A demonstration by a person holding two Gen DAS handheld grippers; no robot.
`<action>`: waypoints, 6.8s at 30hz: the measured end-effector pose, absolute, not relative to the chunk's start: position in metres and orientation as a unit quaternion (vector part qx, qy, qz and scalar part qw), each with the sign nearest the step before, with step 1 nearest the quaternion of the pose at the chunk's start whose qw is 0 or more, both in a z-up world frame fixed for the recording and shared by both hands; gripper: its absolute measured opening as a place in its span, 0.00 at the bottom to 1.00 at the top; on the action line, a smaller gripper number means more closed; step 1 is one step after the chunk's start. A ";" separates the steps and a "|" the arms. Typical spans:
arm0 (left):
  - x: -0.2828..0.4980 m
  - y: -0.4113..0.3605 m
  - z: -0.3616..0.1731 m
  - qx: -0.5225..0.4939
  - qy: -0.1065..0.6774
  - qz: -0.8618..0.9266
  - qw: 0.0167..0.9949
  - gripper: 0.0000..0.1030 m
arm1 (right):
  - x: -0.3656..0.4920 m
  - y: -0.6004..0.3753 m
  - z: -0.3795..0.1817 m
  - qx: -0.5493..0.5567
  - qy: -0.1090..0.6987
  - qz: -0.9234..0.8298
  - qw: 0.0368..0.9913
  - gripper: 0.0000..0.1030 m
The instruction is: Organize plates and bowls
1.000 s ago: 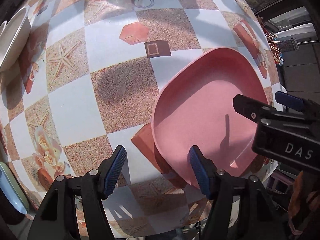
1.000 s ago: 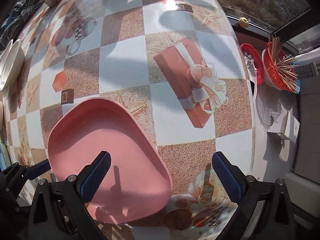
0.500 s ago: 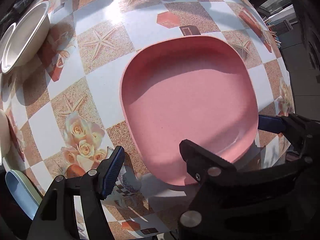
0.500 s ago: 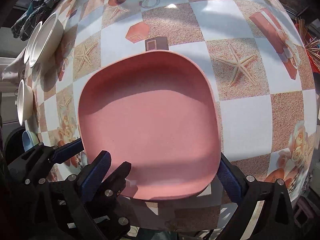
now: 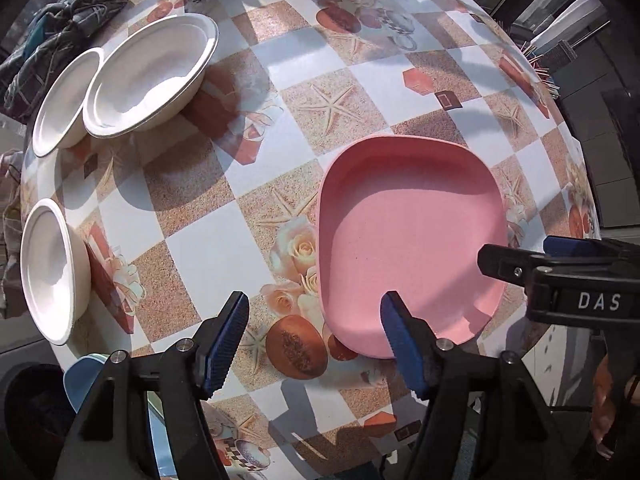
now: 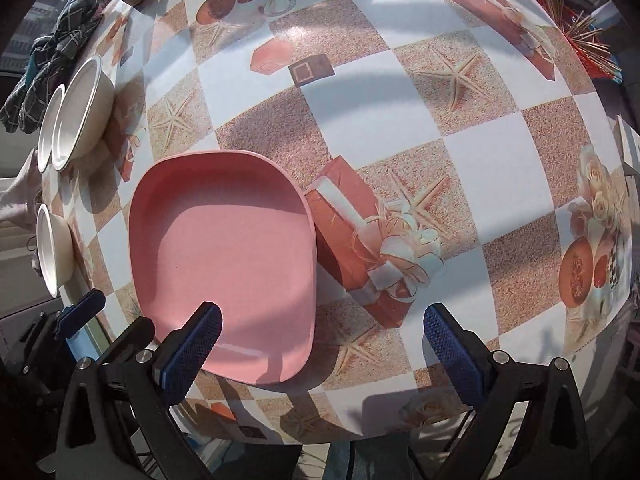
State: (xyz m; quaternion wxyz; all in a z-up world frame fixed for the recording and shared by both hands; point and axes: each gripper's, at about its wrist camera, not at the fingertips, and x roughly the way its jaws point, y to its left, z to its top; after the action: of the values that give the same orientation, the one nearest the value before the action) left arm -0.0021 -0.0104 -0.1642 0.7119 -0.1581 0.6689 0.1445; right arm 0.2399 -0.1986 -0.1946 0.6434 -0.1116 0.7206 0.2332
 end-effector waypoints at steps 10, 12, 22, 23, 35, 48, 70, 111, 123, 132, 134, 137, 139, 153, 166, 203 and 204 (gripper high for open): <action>0.067 -0.003 -0.215 -0.148 0.690 0.137 0.695 0.70 | 0.241 -0.196 -0.227 -0.142 0.737 0.192 0.632 0.99; 0.066 0.002 -0.218 -0.158 0.683 0.133 0.701 0.71 | 0.238 -0.193 -0.229 -0.160 0.736 0.195 0.628 1.00; 0.024 0.056 -0.214 -0.167 0.683 0.162 0.692 1.00 | 0.238 -0.191 -0.228 -0.154 0.724 0.193 0.644 1.00; 0.025 0.057 -0.215 -0.164 0.685 0.164 0.691 1.00 | 0.235 -0.191 -0.230 -0.154 0.724 0.194 0.644 1.00; 0.041 0.050 -0.214 -0.157 0.683 0.150 0.697 0.94 | 0.216 -0.176 -0.223 -0.158 0.715 0.195 0.652 1.00; 0.040 0.050 -0.210 -0.139 0.708 0.102 0.685 0.41 | 0.183 -0.153 -0.190 -0.175 0.694 0.267 0.645 0.19; -0.086 0.081 -0.225 -0.174 0.723 0.127 0.657 0.41 | 0.067 -0.133 -0.201 -0.225 0.728 0.334 0.554 0.20; -0.136 0.091 -0.169 -0.226 0.670 0.162 0.689 0.42 | 0.048 -0.096 -0.165 -0.269 0.709 0.363 0.541 0.20; -0.175 0.135 -0.120 -0.254 0.613 0.237 0.709 0.42 | 0.020 -0.031 -0.124 -0.316 0.660 0.417 0.539 0.20; -0.222 0.169 -0.113 -0.292 0.587 0.297 0.694 0.42 | -0.031 0.018 -0.115 -0.362 0.626 0.464 0.513 0.20; -0.230 0.173 -0.112 -0.294 0.587 0.304 0.691 0.42 | -0.037 0.025 -0.117 -0.363 0.625 0.468 0.508 0.20; -0.240 0.179 -0.113 -0.293 0.588 0.312 0.686 0.42 | -0.038 0.040 -0.119 -0.363 0.628 0.473 0.500 0.20; -0.247 0.184 -0.114 -0.295 0.591 0.317 0.681 0.42 | -0.044 0.045 -0.120 -0.362 0.629 0.477 0.496 0.20; -0.267 0.201 -0.124 -0.314 0.598 0.346 0.651 0.56 | -0.038 0.044 -0.129 -0.297 0.664 0.458 0.512 0.82; -0.245 0.198 -0.118 -0.300 0.595 0.325 0.672 0.56 | 0.031 -0.020 -0.160 -0.200 0.764 0.311 0.529 0.82; -0.192 0.209 -0.107 -0.290 0.596 0.285 0.693 0.57 | 0.077 -0.044 -0.142 -0.206 0.750 0.289 0.558 0.82; -0.191 0.214 -0.105 -0.289 0.594 0.289 0.693 0.57 | 0.076 -0.040 -0.141 -0.211 0.747 0.293 0.559 0.82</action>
State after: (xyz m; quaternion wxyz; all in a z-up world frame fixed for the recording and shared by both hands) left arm -0.1908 0.2140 -0.1054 0.6929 -0.2890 0.5940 0.2891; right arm 0.0764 -0.0405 -0.1415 0.5589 -0.2113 0.7465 0.2927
